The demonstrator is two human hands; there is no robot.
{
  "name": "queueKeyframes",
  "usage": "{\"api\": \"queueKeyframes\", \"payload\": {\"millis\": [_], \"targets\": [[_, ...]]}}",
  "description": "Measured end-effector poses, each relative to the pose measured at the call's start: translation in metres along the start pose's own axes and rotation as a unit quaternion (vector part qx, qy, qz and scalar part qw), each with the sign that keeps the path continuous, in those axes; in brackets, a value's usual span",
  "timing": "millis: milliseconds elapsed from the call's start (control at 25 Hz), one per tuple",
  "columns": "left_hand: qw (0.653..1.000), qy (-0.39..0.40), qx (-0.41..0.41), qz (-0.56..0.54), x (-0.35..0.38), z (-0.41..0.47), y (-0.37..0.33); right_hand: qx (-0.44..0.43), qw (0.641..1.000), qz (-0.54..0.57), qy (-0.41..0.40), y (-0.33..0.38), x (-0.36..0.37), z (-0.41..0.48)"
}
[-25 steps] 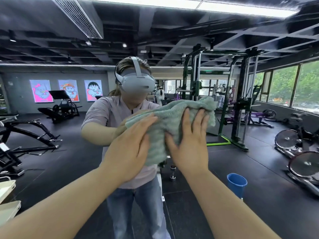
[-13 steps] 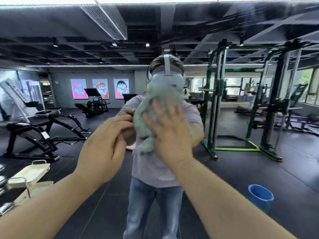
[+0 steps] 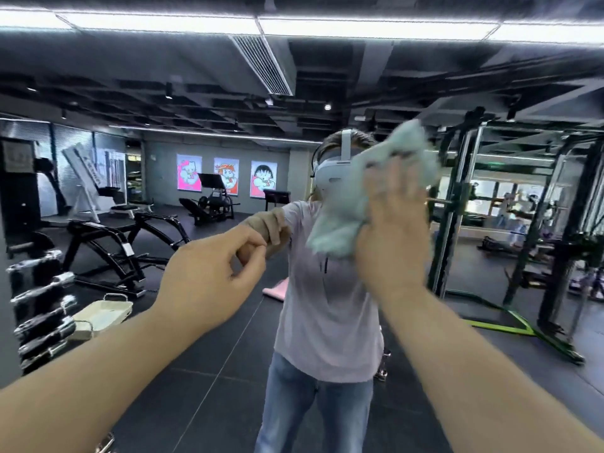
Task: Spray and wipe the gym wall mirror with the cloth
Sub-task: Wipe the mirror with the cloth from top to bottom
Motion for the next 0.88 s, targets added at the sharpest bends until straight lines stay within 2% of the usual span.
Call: {"api": "queueKeyframes", "payload": {"millis": [40, 120, 200, 240, 280, 320, 360, 400, 440, 480, 520, 560, 640, 720, 760, 800, 880], "targets": [[1.000, -0.004, -0.001, -0.008, -0.009, 0.002, 0.013, -0.099, 0.995, -0.008, 0.030, 0.045, 0.023, -0.021], [1.000, -0.004, -0.010, -0.018, -0.023, 0.003, 0.041, -0.284, 0.950, -0.006, 0.130, 0.108, 0.053, -0.077], [1.000, 0.011, -0.001, -0.017, -0.027, 0.001, 0.068, -0.384, 0.902, 0.015, 0.196, 0.114, 0.053, -0.096], [1.000, 0.020, 0.005, -0.012, -0.027, -0.001, 0.078, -0.397, 0.898, 0.020, 0.189, 0.104, 0.043, -0.085], [0.999, 0.031, 0.010, -0.014, -0.029, -0.002, 0.090, -0.352, 0.922, 0.010, 0.158, 0.089, 0.032, -0.064], [0.999, 0.042, 0.013, -0.015, -0.031, -0.004, 0.100, -0.228, 0.966, 0.009, 0.122, 0.066, 0.020, -0.035], [0.999, 0.048, 0.012, -0.014, -0.035, -0.004, 0.109, -0.064, 0.995, 0.011, 0.077, 0.038, 0.005, -0.003], [0.999, 0.052, 0.001, -0.012, -0.041, -0.003, 0.117, 0.100, 0.994, 0.028, 0.025, 0.012, -0.010, 0.020], [0.998, 0.054, -0.007, -0.013, -0.046, 0.000, 0.125, 0.211, 0.976, 0.045, -0.014, 0.000, -0.015, 0.033], [0.998, 0.053, -0.010, -0.012, -0.051, 0.002, 0.128, 0.273, 0.959, 0.058, -0.044, 0.007, -0.011, 0.039], [0.999, 0.050, -0.006, -0.012, -0.055, 0.004, 0.131, 0.276, 0.958, 0.059, -0.056, 0.032, -0.002, 0.040], [0.999, 0.050, -0.002, -0.018, -0.058, 0.006, 0.132, 0.232, 0.969, 0.063, -0.057, 0.062, 0.014, 0.036], [0.997, 0.074, 0.006, -0.027, -0.055, 0.007, 0.135, 0.050, 0.997, 0.055, 0.016, 0.138, 0.055, 0.000], [0.992, 0.117, 0.035, -0.022, -0.043, 0.000, 0.138, -0.147, 0.979, 0.044, 0.133, 0.202, 0.085, -0.059], [0.989, 0.137, 0.058, -0.017, -0.036, -0.007, 0.140, -0.201, 0.961, 0.045, 0.185, 0.214, 0.089, -0.081], [0.985, 0.151, 0.076, -0.017, -0.029, -0.013, 0.142, -0.221, 0.950, 0.050, 0.214, 0.211, 0.088, -0.089], [0.983, 0.158, 0.091, -0.027, -0.020, -0.020, 0.141, -0.204, 0.954, 0.052, 0.212, 0.192, 0.077, -0.076]]}}
Point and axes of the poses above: each hand's wrist, its own z-axis towards the middle knuckle, its own x-axis out of the palm, y = z × x, the point moved 6 cm from there along z, towards the middle knuckle, and after that the axes turned 2 degrees about -x, right-handed, at the moved point
